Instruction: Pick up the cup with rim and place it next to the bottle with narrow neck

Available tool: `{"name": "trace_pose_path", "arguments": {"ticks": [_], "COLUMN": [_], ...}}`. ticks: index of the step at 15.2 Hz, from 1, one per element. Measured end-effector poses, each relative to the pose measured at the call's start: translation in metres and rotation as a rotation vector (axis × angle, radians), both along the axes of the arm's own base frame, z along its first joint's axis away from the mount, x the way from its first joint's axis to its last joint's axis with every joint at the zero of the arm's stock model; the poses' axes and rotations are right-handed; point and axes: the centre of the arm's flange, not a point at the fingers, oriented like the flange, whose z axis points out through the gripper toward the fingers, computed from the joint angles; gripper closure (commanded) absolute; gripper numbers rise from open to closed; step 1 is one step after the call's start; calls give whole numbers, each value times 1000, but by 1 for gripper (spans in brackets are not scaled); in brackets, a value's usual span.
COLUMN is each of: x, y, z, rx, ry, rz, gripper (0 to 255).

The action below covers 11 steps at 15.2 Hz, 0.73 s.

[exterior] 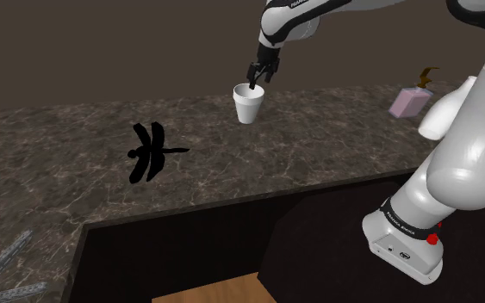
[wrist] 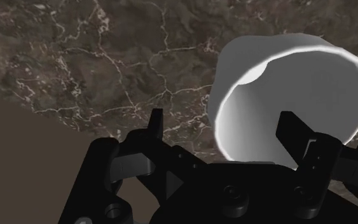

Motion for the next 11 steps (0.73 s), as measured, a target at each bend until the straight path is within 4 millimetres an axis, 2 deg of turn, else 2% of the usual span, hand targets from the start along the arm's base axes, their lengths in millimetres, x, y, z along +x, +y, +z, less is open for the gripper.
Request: {"name": "trace_pose_path", "arguments": {"ticks": [4,10,11], "x": [3,3,3], "y": [1,0,0], "z": [-22,-24,-24], "rx": [0,0,0], "ry": [0,0,0], "rz": [0,0,0], "gripper": [0,0,255]}}
